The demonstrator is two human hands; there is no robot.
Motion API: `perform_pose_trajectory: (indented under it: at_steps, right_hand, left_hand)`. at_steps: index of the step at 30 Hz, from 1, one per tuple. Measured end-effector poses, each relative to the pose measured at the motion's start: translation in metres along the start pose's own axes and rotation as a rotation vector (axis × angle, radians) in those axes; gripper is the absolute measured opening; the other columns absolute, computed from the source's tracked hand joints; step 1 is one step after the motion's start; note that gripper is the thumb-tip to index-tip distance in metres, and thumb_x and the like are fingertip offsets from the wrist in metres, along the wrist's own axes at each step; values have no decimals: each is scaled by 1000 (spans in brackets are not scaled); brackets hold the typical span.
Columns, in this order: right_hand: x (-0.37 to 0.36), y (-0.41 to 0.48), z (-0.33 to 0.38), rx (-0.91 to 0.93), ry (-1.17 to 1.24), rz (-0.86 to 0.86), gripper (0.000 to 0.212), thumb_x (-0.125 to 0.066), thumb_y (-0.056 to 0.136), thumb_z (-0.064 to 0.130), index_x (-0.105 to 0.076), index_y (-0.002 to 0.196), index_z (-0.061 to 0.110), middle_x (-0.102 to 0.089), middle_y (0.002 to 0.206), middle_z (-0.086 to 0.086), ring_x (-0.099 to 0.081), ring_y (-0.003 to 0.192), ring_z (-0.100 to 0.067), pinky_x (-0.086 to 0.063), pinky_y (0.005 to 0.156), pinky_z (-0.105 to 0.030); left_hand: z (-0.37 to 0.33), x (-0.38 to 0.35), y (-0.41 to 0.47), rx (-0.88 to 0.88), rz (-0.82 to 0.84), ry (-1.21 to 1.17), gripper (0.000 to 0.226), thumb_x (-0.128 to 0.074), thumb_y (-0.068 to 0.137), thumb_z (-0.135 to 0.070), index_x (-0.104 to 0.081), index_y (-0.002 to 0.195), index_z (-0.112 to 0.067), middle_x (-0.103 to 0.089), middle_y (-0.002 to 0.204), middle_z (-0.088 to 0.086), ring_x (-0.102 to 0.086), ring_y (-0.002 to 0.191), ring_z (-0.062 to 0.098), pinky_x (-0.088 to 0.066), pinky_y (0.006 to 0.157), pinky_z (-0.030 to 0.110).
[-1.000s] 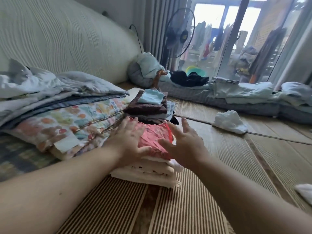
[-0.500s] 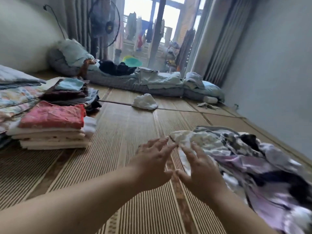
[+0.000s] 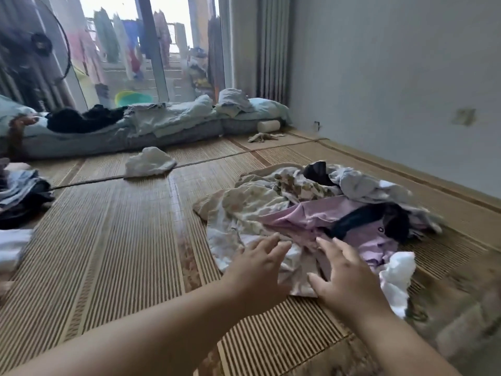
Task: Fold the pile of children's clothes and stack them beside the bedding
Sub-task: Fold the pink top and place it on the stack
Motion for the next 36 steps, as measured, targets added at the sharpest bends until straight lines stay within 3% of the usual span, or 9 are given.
perform_pose_trajectory:
  at_steps: [8, 11, 14, 16, 19, 22, 26, 30, 36]
  right_hand:
    - [-34, 31, -5, 37, 4, 21, 60, -49, 84, 48, -33, 142, 43, -25, 155, 5, -26, 141, -20, -26, 110, -42]
    - [-38, 36, -3, 55, -3, -1, 61, -48, 83, 45, -31, 142, 45, -24, 155, 5, -23, 141, -17, -25, 111, -44]
    - [-33, 38, -1, 45, 27, -54, 60, -47, 85, 41, -30, 143, 44, -24, 155, 6, -22, 142, -15, -24, 112, -50]
    - [-26, 37, 1, 38, 60, -107, 64, -44, 84, 41, -28, 146, 40, -26, 155, 4, -25, 141, -17, -25, 110, -51]
    - [-16, 34, 7, 52, 106, -171, 74, -47, 86, 52, -18, 151, 32, -27, 154, -2, -32, 136, -25, -30, 107, -50]
    - [-5, 31, 9, 24, 143, -240, 86, -60, 83, 52, -17, 152, 25, -26, 153, -9, -31, 135, -30, -34, 106, -52]
    - [11, 25, 15, -49, 11, -259, 66, -56, 83, 52, -36, 143, 34, -34, 150, -4, -34, 133, -29, -31, 105, -54]
    - [15, 19, 61, 116, 115, -130, 32, -55, 84, 56, -60, 107, 35, -59, 106, 5, -54, 107, -23, -40, 97, -50]
    - [15, -25, 160, 371, 645, 163, 39, -71, 56, 67, -63, 78, 35, -66, 69, 13, -60, 59, 1, -45, 51, -15]
  left_hand:
    - [26, -15, 107, 107, 3, -197, 77, -55, 93, -37, -6, 152, -37, -2, 162, 6, -16, 146, 30, -27, 112, 40]
    - [40, -21, 135, 241, 51, -279, 81, -58, 89, -17, -10, 152, -30, -39, 147, 16, -44, 129, 33, -41, 94, 34]
    - [33, -11, 140, 229, -8, -123, 37, -58, 86, -20, -54, 122, -16, -65, 112, 13, -61, 100, 31, -39, 70, 26]
    - [20, -4, 131, 140, -23, -118, 7, -60, 85, -22, -63, 88, -16, -67, 90, 6, -64, 91, 30, -38, 65, 25]
    - [4, 16, 99, -3, -83, -265, 26, -65, 85, -28, -52, 62, -26, -58, 66, -8, -63, 67, 14, -40, 57, 18]
    - [-7, 54, 57, -128, -133, -213, 35, -68, 84, -40, -49, 58, -29, -50, 54, -13, -46, 46, -2, -34, 45, 8]
    - [28, 114, 2, 13, -188, -245, 23, -66, 84, -41, -66, 74, -20, -58, 64, -7, -51, 57, 9, -41, 54, 27]
    - [72, 162, -55, 134, -230, -276, 29, -65, 83, -37, -57, 60, -21, -47, 54, -8, -40, 51, 7, -32, 50, 26]
    - [147, 206, -145, 280, -340, -185, 32, -66, 86, -39, -61, 65, -15, -50, 54, -9, -45, 45, -2, -35, 44, 13]
Point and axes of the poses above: each hand's wrist, its own y-axis towards the middle knuckle, its own x-axis out of the back of the hand, z = x × y, the point moved 9 cm from there along y, towards the middle knuckle
